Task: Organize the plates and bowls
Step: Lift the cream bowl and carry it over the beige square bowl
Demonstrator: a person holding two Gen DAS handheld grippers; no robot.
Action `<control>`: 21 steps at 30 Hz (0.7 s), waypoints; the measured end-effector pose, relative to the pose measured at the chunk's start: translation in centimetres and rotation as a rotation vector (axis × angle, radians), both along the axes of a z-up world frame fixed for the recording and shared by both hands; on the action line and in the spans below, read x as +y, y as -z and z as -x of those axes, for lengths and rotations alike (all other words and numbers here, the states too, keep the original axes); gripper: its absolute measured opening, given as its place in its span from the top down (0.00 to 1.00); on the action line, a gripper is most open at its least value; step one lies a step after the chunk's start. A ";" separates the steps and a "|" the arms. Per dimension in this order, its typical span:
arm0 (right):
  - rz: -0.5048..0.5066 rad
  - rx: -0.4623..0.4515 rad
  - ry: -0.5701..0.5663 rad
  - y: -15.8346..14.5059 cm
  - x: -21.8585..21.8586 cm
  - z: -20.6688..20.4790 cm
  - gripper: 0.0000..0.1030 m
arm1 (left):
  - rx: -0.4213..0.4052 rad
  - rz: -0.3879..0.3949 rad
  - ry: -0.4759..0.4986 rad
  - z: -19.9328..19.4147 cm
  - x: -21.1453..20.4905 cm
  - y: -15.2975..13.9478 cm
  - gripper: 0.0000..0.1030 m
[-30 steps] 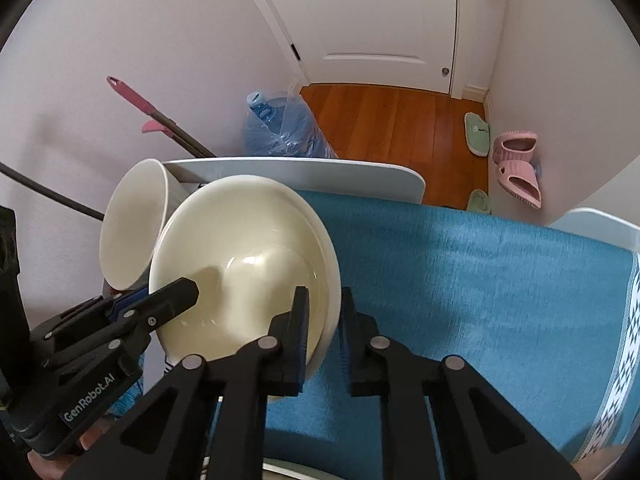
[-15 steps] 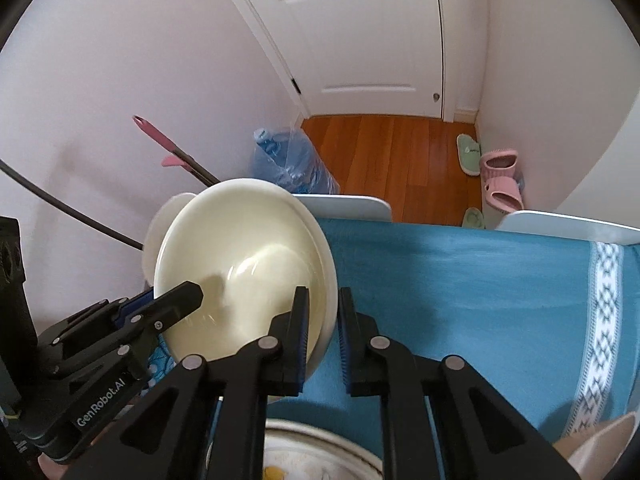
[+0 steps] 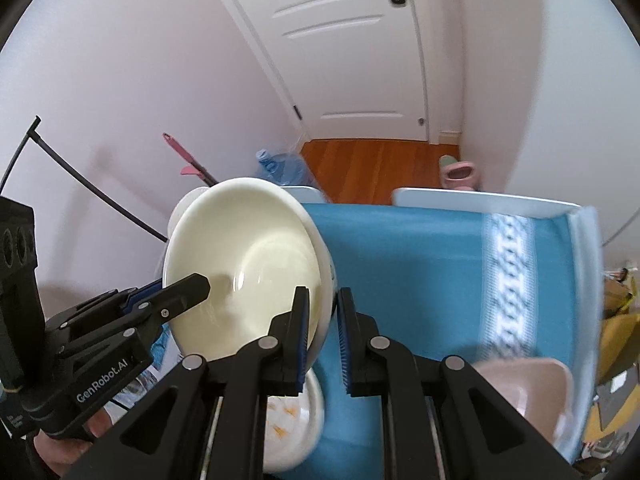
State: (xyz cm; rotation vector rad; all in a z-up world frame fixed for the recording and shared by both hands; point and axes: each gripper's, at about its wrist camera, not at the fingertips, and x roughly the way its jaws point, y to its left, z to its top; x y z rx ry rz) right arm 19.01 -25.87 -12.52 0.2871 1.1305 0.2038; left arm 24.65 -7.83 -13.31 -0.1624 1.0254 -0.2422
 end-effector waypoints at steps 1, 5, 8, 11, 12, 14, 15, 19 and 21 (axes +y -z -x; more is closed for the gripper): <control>0.008 -0.003 0.006 -0.1 -0.9 0.8 0.88 | -0.001 0.000 0.011 0.5 -1.1 0.1 0.89; 0.034 0.001 0.042 -0.2 -5.2 3.7 0.88 | 0.003 0.004 0.064 1.9 -6.2 0.6 0.89; 0.053 0.013 0.074 0.2 -8.3 5.7 0.88 | 0.020 0.013 0.106 2.7 -9.9 1.6 0.89; 0.067 0.035 0.106 1.2 -10.8 7.4 0.88 | 0.043 0.006 0.144 3.3 -12.8 2.9 0.89; 0.072 0.046 0.117 1.8 -11.6 8.0 0.88 | 0.053 -0.003 0.160 3.6 -13.9 3.5 0.89; 0.072 0.072 0.134 2.9 -12.5 8.8 0.88 | 0.079 -0.031 0.190 4.0 -15.6 5.1 0.89; 0.074 0.088 0.140 3.7 -12.9 9.3 0.88 | 0.089 -0.043 0.202 4.1 -16.1 5.6 0.89; 0.057 0.153 0.149 6.7 -14.1 10.7 0.88 | 0.138 -0.110 0.238 4.6 -18.0 8.2 0.89; 0.055 0.171 0.140 8.0 -14.3 11.2 0.88 | 0.155 -0.140 0.247 4.3 -18.2 9.3 0.89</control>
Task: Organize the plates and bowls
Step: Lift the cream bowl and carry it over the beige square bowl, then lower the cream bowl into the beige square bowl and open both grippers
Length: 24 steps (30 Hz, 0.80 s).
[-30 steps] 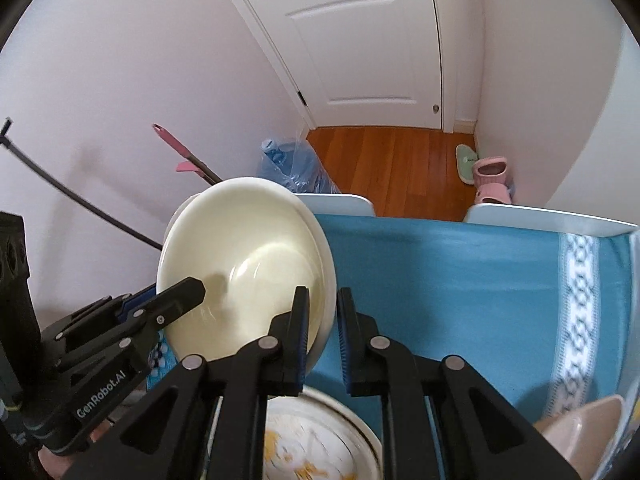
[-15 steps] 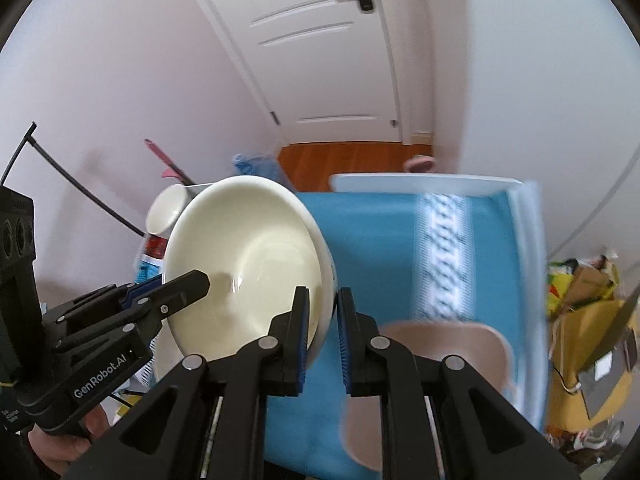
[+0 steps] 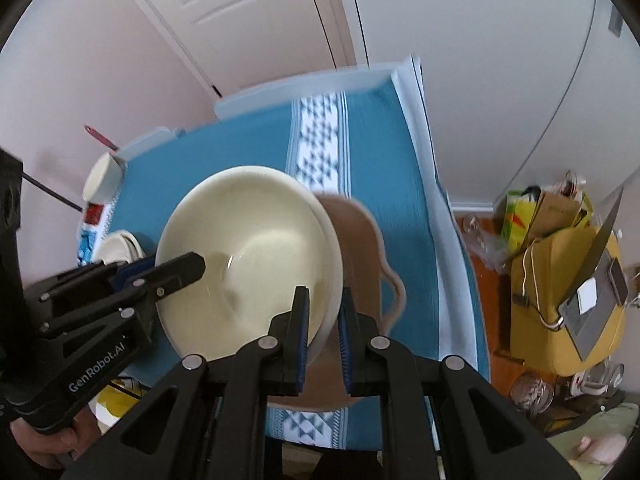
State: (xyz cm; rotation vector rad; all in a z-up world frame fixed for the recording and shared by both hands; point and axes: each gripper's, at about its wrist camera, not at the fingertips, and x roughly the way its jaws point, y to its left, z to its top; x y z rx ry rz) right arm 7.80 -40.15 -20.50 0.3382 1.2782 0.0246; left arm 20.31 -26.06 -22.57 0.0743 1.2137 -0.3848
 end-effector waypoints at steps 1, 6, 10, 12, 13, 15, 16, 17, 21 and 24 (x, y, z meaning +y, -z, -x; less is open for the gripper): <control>-0.001 0.008 -0.004 0.4 -0.1 0.1 0.88 | 0.005 -0.015 0.004 0.0 -0.2 0.4 0.89; 0.007 0.017 -0.020 1.2 -0.1 -0.1 0.88 | 0.026 -0.070 0.018 -0.2 -1.1 1.9 0.89; 0.006 0.020 -0.022 1.5 -0.6 -0.1 0.88 | 0.040 -0.095 0.026 -0.2 -1.3 2.8 0.89; 0.005 0.026 -0.022 1.9 -0.5 -0.1 0.88 | 0.042 -0.101 0.027 -0.1 -1.4 3.0 0.89; 0.005 0.024 -0.023 2.0 -0.6 -0.1 0.88 | 0.037 -0.106 0.027 0.0 -1.4 3.0 0.89; 0.007 0.018 -0.030 1.9 -0.4 -0.2 0.88 | 0.036 -0.115 0.027 -0.2 -1.4 3.2 0.89; 0.008 0.018 -0.032 1.9 -0.4 -0.2 0.88 | 0.038 -0.116 0.027 -0.2 -1.4 3.2 0.89; 0.009 0.019 -0.034 1.9 -0.3 -0.2 0.88 | 0.040 -0.116 0.026 -0.2 -1.3 3.3 0.89; 0.006 0.018 -0.036 1.9 -0.3 -0.3 0.88 | 0.038 -0.126 0.030 -0.1 -1.3 3.3 0.89; 0.007 0.019 -0.037 1.8 -0.3 -0.3 0.88 | 0.043 -0.118 0.029 -0.2 -1.3 3.2 0.89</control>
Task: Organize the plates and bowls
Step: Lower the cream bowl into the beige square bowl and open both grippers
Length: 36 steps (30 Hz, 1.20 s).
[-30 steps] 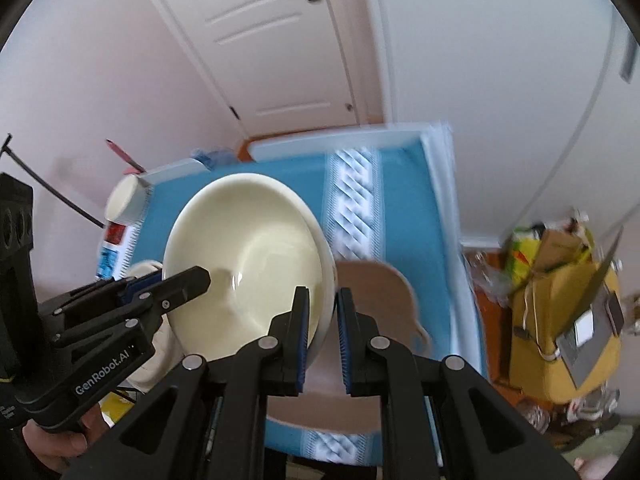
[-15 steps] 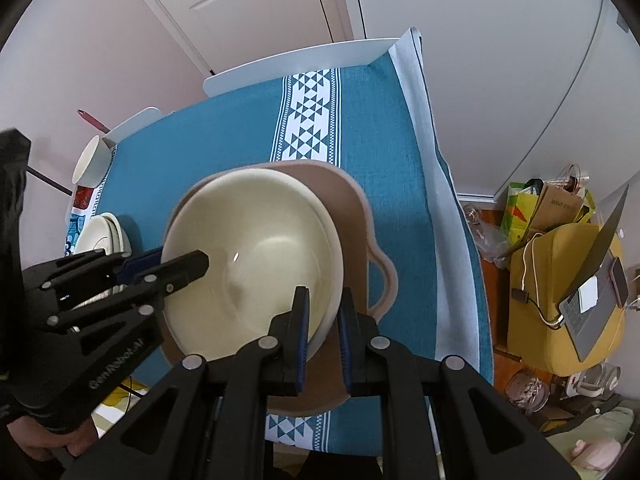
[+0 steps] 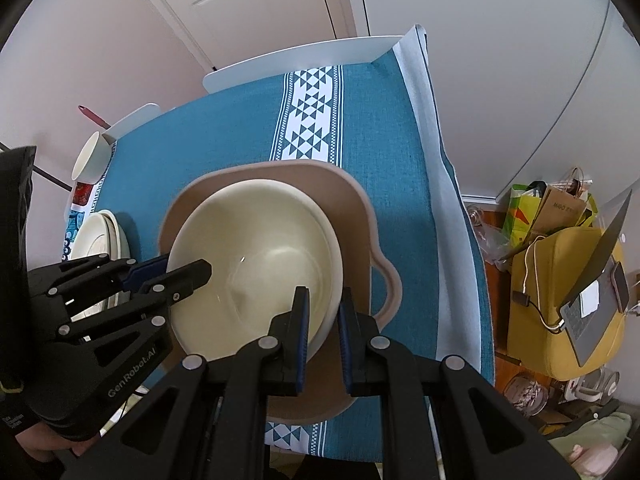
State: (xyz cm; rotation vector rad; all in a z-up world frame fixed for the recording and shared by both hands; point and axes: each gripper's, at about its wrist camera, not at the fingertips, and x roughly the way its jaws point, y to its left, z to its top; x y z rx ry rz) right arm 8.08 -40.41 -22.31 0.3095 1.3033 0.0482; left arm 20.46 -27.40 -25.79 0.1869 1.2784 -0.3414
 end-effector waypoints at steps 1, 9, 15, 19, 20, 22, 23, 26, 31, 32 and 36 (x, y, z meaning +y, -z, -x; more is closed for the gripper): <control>0.009 0.001 -0.006 0.0 0.1 0.0 0.88 | -0.001 0.001 0.000 0.0 0.0 -0.1 0.88; 0.030 -0.020 -0.013 -1.3 -0.2 0.6 0.88 | -0.036 0.018 0.024 0.7 -0.2 -2.0 0.73; 0.019 -0.074 0.004 -3.1 -0.8 1.3 0.88 | -0.076 0.046 0.024 1.5 0.2 -4.4 0.69; 0.001 -0.134 0.003 -5.0 -1.1 1.2 0.88 | -0.118 0.073 -0.002 2.1 1.3 -6.4 0.68; -0.005 -0.152 -0.003 -5.6 -1.0 1.1 0.88 | -0.139 0.087 -0.018 2.3 1.9 -7.3 0.64; -0.025 -0.199 -0.027 -7.0 -0.3 0.8 0.87 | -0.183 0.110 -0.053 2.6 3.2 -8.9 0.49; -0.030 -0.218 -0.046 -7.7 0.1 0.6 0.84 | -0.211 0.119 -0.076 2.8 3.8 -9.7 0.34; -0.046 -0.282 -0.110 -9.5 1.7 -0.4 0.38 | -0.321 0.134 -0.165 3.5 6.5 -12.7 0.12; -0.124 -0.377 -0.145 -11.7 4.2 -2.4 0.08 | -0.450 0.144 -0.346 5.2 12.5 -15.8 0.06; -0.135 -0.393 -0.161 -12.0 4.9 -2.8 0.08 | -0.456 0.139 -0.381 5.5 13.7 -16.0 0.06; -0.147 -0.462 -0.252 -13.6 9.0 -4.8 0.07 | -0.460 0.108 -0.507 6.1 18.7 -16.5 0.06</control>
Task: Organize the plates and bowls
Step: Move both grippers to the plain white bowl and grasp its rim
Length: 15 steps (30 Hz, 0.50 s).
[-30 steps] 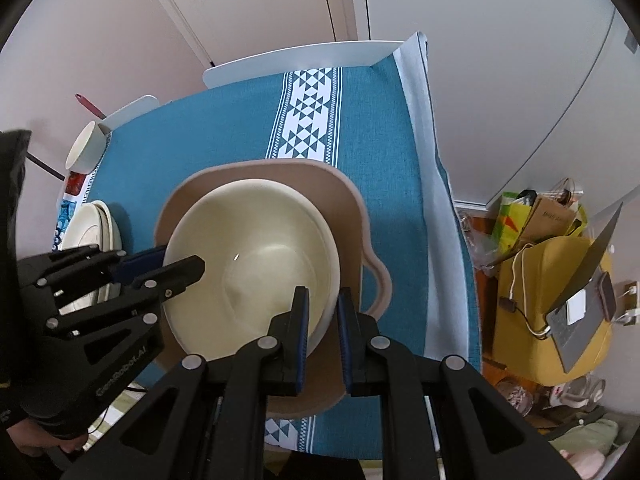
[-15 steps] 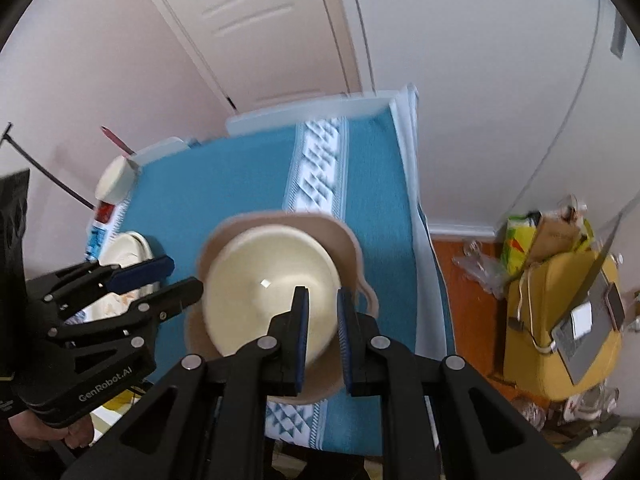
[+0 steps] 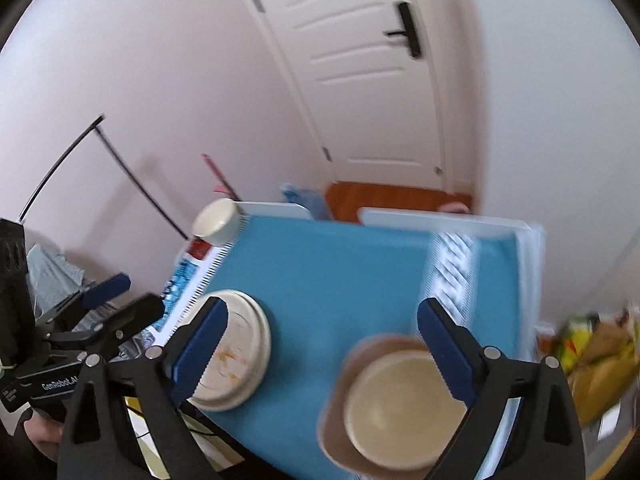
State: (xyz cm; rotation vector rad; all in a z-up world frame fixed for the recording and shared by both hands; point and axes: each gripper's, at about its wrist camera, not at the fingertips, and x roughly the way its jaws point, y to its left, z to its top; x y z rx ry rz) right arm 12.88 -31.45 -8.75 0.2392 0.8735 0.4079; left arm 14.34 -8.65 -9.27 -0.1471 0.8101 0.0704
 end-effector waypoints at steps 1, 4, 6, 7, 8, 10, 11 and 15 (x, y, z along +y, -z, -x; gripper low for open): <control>-0.010 -0.017 -0.022 -0.4 0.8 -0.5 0.03 | -0.003 0.003 -0.021 0.3 1.1 -0.2 0.06; -0.082 -0.068 -0.077 -1.5 3.5 -2.1 0.00 | 0.000 0.033 -0.089 0.2 4.8 0.1 0.05; -0.095 -0.062 -0.114 -1.7 5.7 -3.5 0.00 | 0.011 0.056 -0.127 -0.2 7.1 0.6 0.05; -0.083 -0.052 -0.134 -1.9 7.0 -4.4 0.00 | 0.015 0.065 -0.143 -0.5 8.3 0.9 0.05; -0.068 -0.052 -0.147 -2.0 7.8 -4.8 0.00 | 0.018 0.068 -0.156 -0.7 9.1 1.1 0.05; -0.006 -0.056 -0.180 -2.3 10.5 -6.1 0.00 | 0.027 0.082 -0.178 -1.2 11.3 1.5 0.05; 0.021 -0.053 -0.195 -2.4 11.5 -6.5 0.00 | 0.031 0.093 -0.186 -1.7 12.5 1.6 0.05; 0.061 -0.040 -0.237 -2.0 15.8 -9.6 0.00 | 0.050 0.136 -0.225 -4.4 17.1 2.4 0.05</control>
